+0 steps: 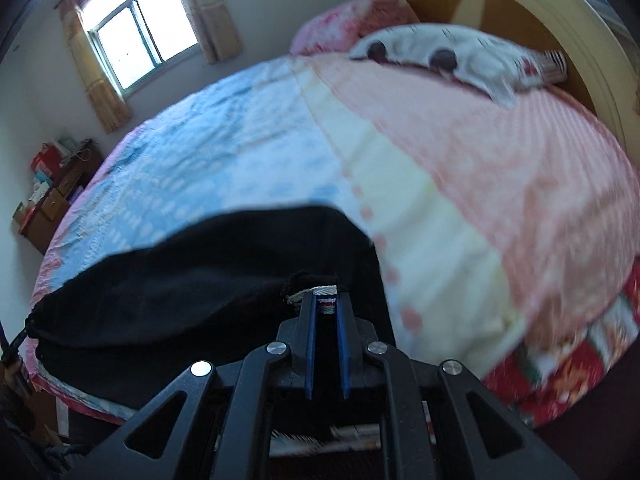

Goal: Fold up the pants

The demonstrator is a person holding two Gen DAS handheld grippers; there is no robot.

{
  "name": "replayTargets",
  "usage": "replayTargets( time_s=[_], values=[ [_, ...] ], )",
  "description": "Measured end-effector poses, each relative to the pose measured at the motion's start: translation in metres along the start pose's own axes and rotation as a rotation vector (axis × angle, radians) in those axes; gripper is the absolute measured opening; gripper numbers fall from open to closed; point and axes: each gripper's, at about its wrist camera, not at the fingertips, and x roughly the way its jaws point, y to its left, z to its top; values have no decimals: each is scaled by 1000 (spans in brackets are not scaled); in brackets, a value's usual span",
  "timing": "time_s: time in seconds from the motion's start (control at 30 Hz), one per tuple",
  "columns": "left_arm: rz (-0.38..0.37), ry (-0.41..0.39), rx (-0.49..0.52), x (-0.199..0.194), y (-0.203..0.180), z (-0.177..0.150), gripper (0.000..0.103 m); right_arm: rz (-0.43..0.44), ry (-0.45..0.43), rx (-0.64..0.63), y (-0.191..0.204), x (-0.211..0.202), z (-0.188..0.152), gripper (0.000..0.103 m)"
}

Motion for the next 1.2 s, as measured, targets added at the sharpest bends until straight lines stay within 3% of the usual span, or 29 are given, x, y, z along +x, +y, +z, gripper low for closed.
replayTargets(
  time_s=[0.13, 0.27, 0.37, 0.43, 0.5, 0.63, 0.77, 0.9, 1.0, 1.07, 1.13, 1.2],
  values=[
    [-1, -32, 29, -6, -3, -6, 29, -21, 12, -1, 2, -4, 0, 11],
    [-12, -46, 15, -7, -1, -6, 29, -226, -36, -46, 15, -24, 5, 13],
    [-14, -45, 11, -6, 1, -8, 29, -287, -105, -105, 53, -48, 5, 28],
    [-18, -49, 11, -6, 2, -7, 29, -229, -126, -258, 104, -50, 0, 46],
    [-20, -53, 14, -5, 2, -7, 29, -173, -145, -417, 158, -43, -11, 53],
    [-26, -58, 8, -2, 3, -5, 29, 42, -41, -695, 277, 13, -53, 53],
    [-31, -65, 4, -2, 4, -3, 29, 162, 37, -910, 359, 65, -101, 53],
    [-36, -65, 3, -4, 4, -2, 29, 174, 26, -1015, 395, 91, -119, 53],
    [-43, -65, 5, -5, 5, -2, 29, 178, 73, -1060, 403, 110, -124, 53],
    [-46, -62, 5, -4, 6, -2, 29, 183, 103, -1063, 399, 122, -125, 44],
    [-47, -65, 8, -5, 6, -1, 29, 235, 129, -998, 393, 123, -117, 17],
    [-51, -76, 9, -10, 6, 1, 29, 246, 129, -956, 389, 118, -108, 5]
  ],
)
